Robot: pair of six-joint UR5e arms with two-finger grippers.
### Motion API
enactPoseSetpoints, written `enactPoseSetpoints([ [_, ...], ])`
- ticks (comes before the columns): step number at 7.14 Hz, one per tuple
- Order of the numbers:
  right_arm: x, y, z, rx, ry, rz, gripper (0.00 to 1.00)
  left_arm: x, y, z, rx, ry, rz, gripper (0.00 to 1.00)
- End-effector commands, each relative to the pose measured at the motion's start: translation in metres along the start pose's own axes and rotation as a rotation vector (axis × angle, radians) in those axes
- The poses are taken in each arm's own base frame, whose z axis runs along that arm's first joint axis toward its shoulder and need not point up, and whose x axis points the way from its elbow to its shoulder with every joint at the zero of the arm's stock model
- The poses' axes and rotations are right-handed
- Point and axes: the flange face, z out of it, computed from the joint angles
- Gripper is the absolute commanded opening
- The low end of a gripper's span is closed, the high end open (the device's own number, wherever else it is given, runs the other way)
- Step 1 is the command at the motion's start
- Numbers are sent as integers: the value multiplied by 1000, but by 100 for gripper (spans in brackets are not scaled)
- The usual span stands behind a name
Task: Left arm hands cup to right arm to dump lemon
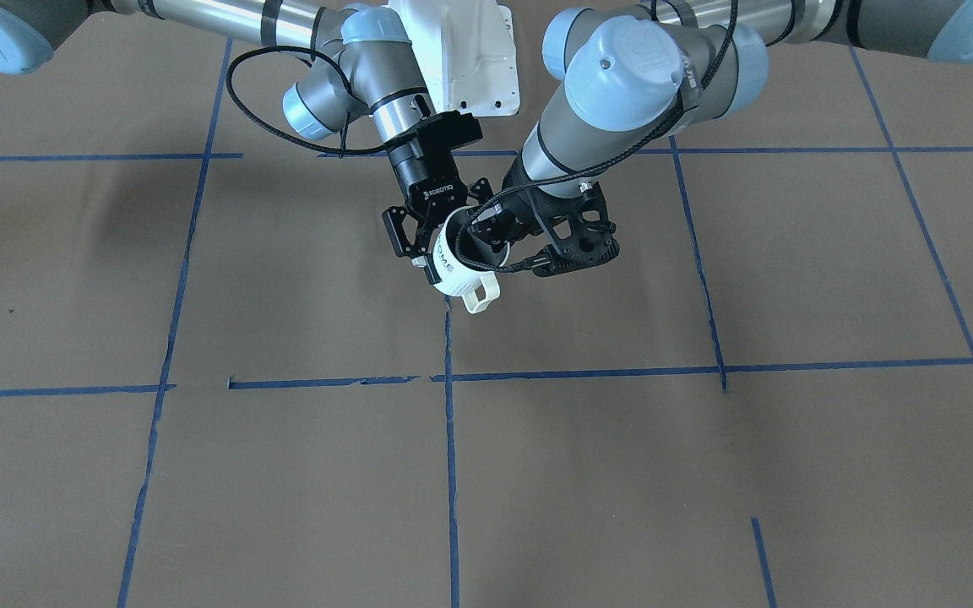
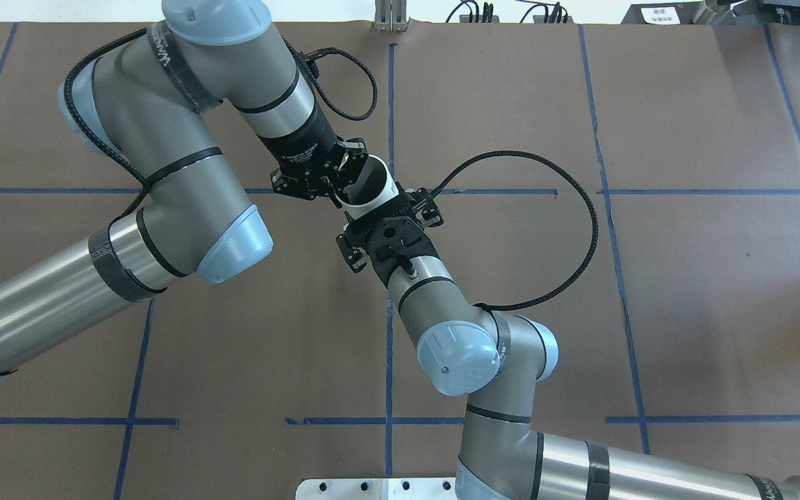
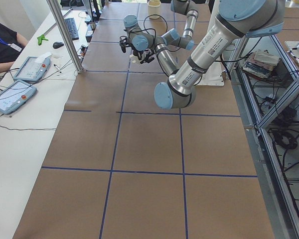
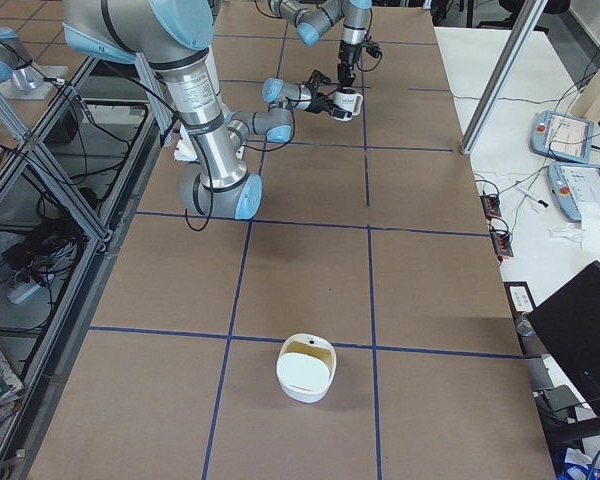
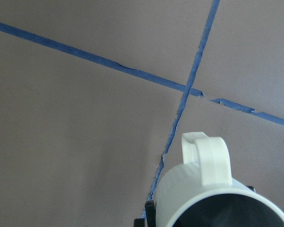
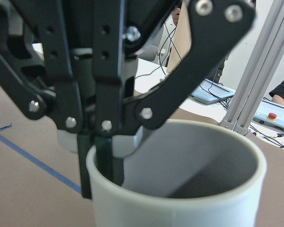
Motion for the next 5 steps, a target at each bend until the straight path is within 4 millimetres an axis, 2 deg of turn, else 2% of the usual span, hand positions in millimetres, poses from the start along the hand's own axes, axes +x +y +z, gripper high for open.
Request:
enactPoseSetpoints([
  [1,-1,1,-1,1,-5,33,100,-1,-1,2,0,-4,-4,0],
  [5,-3,1,-3,0,-9,39,100,-7,-17,18,0,-25,-22,0],
])
